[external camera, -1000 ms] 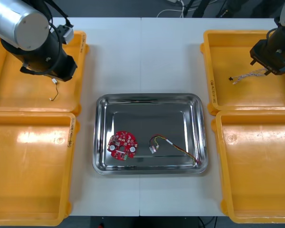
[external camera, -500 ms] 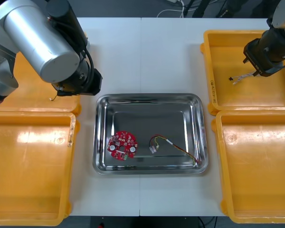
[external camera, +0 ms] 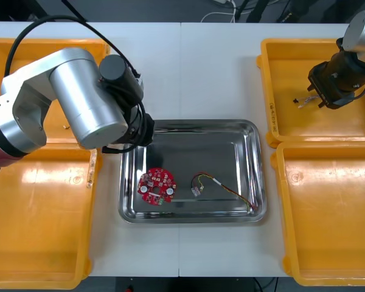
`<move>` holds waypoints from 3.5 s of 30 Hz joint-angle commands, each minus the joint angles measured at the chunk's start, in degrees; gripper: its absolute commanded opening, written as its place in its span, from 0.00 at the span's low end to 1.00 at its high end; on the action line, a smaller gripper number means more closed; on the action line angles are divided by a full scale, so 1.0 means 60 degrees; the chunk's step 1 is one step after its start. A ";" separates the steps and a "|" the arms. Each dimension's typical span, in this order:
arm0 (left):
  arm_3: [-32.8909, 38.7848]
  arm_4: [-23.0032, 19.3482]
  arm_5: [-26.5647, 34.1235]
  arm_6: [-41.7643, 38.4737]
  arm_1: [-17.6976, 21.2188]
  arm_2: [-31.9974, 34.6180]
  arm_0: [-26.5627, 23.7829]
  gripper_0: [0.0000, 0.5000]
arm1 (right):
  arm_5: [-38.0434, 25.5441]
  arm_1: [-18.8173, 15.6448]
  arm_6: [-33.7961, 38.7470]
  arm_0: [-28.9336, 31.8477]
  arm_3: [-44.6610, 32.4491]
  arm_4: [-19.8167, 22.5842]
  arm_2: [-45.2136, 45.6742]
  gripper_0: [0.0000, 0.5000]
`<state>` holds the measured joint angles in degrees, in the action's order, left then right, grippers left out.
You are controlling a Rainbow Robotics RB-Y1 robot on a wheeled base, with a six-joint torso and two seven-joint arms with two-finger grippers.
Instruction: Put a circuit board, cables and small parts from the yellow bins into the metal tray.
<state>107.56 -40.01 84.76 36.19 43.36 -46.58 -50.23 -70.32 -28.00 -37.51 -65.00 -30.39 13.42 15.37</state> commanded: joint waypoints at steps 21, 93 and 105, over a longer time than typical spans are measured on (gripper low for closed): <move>-0.1594 0.1014 -0.1925 -0.1813 -0.1265 -0.1363 -0.0550 0.00 | 0.0836 0.0038 0.0245 -0.0489 0.0802 0.0063 0.0104 1.00; -0.1345 -0.2326 0.0185 0.1497 0.1108 0.2636 -0.0550 1.00 | 0.1627 -0.0050 -0.0209 -0.1149 0.2956 -0.0039 -0.0145 0.00; -0.2751 -0.2516 0.0199 0.3504 0.1372 0.3222 -0.0550 1.00 | -0.1991 -0.0270 -0.1234 -0.1163 0.0129 -0.0156 -0.0189 0.00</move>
<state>92.92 -54.61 85.46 47.18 49.00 -29.85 -50.84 -79.20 -28.17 -38.78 -71.94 -25.29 13.22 15.35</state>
